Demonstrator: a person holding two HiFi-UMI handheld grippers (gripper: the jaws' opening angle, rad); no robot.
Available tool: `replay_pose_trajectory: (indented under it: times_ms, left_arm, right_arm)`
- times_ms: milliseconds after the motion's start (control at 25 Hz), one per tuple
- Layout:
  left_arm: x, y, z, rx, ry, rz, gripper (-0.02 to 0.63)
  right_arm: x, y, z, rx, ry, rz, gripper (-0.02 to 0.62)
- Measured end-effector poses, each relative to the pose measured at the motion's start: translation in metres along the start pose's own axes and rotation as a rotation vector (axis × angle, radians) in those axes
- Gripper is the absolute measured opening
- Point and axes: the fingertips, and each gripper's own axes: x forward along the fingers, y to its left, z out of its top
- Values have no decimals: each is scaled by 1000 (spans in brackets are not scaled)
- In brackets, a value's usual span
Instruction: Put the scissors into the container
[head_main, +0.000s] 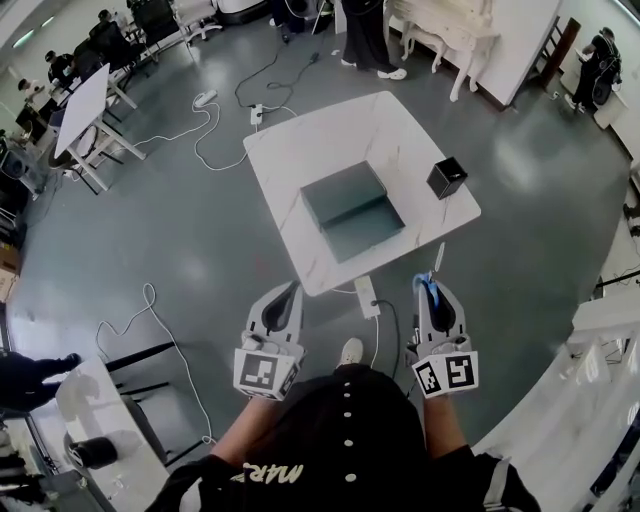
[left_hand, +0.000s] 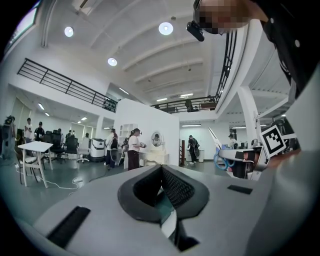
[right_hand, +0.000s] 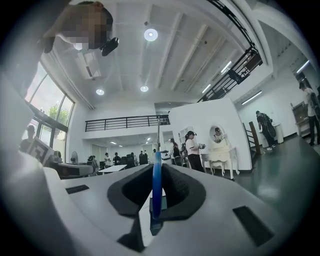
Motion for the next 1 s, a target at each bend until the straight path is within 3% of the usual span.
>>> replay_pose_trajectory:
  times_ms: [560, 840, 1000]
  left_arm:
    - [63, 16, -6, -13, 37, 61, 26]
    - [103, 48, -13, -16, 41, 39, 26]
    - [132, 72, -6, -20, 26, 9, 26]
  right_arm:
    - [70, -46, -18, 60, 46, 52, 60]
    - [118, -51, -36, 51, 75, 52, 60]
    - [151, -59, -42, 143, 82, 15, 60]
